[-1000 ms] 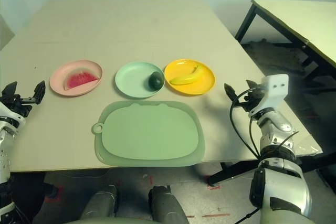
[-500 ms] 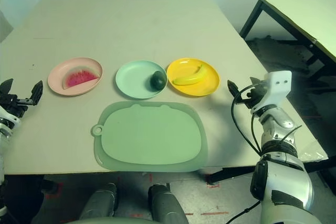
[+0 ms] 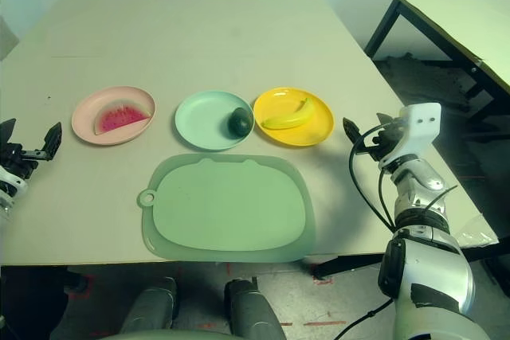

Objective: Place the fruits into color-matched plates.

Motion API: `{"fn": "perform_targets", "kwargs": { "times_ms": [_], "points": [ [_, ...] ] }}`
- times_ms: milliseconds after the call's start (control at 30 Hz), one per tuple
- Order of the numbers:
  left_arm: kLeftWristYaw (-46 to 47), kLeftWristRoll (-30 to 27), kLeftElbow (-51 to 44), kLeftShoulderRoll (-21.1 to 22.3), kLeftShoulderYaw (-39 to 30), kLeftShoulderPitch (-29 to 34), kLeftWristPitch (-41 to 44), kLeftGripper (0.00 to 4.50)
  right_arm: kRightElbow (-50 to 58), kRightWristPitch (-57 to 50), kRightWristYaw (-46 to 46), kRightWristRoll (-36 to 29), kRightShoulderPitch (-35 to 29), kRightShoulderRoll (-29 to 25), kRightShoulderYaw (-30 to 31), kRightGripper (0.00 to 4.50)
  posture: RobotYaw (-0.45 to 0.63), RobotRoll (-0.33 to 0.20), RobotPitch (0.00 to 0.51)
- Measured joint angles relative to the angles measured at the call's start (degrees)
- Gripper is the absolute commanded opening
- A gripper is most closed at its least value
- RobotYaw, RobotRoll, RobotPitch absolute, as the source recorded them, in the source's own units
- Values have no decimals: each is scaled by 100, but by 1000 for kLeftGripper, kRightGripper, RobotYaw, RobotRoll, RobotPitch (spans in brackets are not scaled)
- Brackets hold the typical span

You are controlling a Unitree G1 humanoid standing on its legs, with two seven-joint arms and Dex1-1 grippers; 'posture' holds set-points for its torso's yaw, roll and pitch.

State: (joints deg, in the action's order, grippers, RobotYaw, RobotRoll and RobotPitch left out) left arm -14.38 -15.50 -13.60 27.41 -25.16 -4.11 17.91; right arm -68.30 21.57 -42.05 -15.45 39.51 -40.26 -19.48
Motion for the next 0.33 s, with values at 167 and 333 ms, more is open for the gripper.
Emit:
{"fn": "perform_targets", "kwargs": {
  "times_ms": [167, 333],
  "points": [
    [0, -5, 0, 24, 0, -15, 0, 4472, -4, 0, -7, 2, 0, -34, -11, 4500, 87, 0, 158],
    [0, -16, 0, 24, 0, -4, 0, 4472, -15, 0, -16, 7, 1, -39, -11, 4500, 91, 0, 161]
  ]
}}
